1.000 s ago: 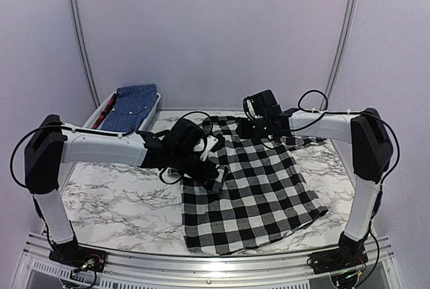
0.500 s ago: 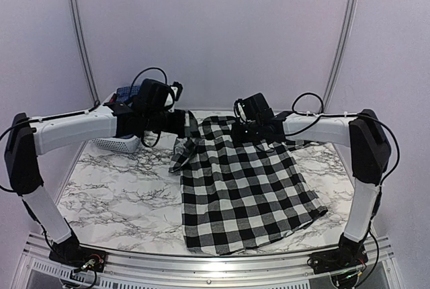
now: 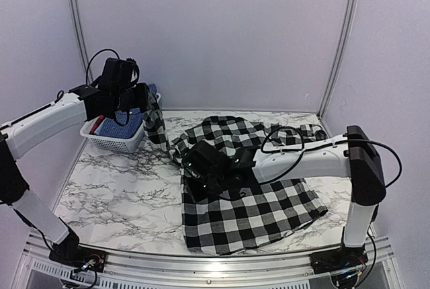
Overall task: Fold and stack the long sleeve shirts
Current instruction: Fold the flattened shirt at the center of the board.
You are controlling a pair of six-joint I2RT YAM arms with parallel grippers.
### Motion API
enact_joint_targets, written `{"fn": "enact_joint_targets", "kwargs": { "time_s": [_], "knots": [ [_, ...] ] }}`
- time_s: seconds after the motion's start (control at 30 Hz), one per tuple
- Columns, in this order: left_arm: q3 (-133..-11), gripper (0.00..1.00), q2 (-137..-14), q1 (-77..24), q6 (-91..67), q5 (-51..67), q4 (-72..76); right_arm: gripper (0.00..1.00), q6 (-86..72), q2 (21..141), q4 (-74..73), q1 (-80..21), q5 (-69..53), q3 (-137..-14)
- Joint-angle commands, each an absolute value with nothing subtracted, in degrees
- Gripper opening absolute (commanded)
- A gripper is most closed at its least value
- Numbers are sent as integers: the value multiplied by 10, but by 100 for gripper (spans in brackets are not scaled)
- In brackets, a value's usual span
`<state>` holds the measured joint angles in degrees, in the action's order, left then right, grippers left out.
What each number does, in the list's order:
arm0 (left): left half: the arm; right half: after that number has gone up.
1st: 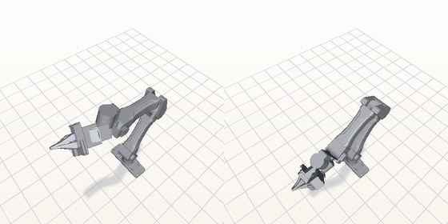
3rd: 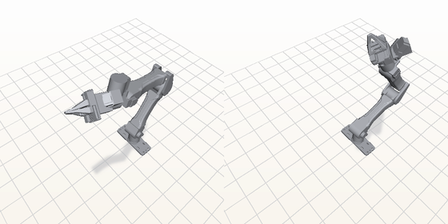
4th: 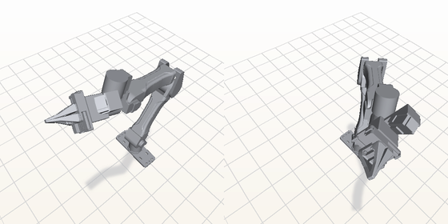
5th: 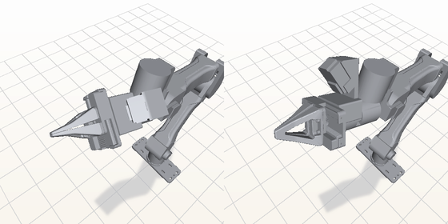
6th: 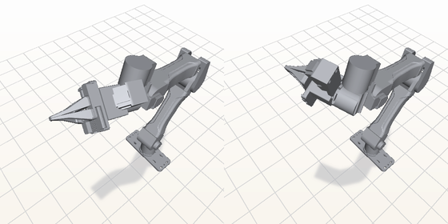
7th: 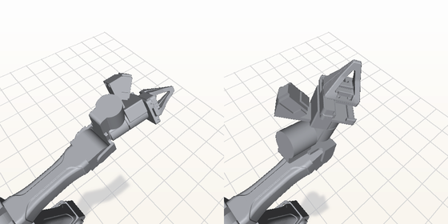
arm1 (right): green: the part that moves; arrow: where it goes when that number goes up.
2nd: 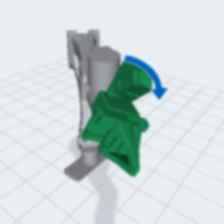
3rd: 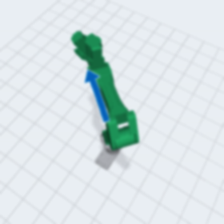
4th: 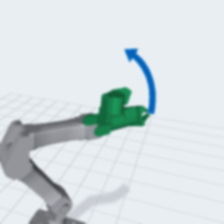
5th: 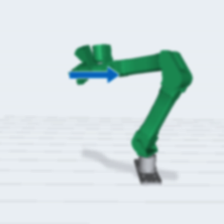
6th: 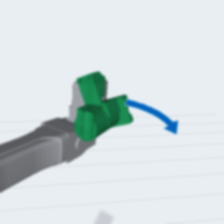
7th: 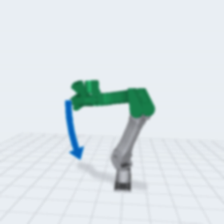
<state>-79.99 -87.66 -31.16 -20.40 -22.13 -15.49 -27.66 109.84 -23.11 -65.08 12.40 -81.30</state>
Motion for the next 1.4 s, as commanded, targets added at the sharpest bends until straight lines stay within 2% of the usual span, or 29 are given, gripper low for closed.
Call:
{"fn": "enact_joint_targets", "kwargs": {
  "time_s": [0.0,0.2,0.5,0.77,1.07,1.37],
  "knots": [
    [-793,0,-853,-302,-207,-222,-176,40,-384,1133,-328,-720,144,-876],
    [-784,0,-847,-291,-204,-208,-177,42,-485,1197,-408,-802,145,-937],
    [-775,0,-842,-285,-201,-186,-180,42,-594,1257,-514,-858,178,-998],
    [-782,0,-839,-279,-183,-179,-187,41,-618,1310,-583,-872,204,-1078],
    [-778,0,-834,-272,-185,-170,-191,34,-638,1327,-631,-880,214,-1097],
    [-779,0,-833,-270,-186,-168,-191,21,-629,1352,-638,-883,212,-1127]
  ]
}}
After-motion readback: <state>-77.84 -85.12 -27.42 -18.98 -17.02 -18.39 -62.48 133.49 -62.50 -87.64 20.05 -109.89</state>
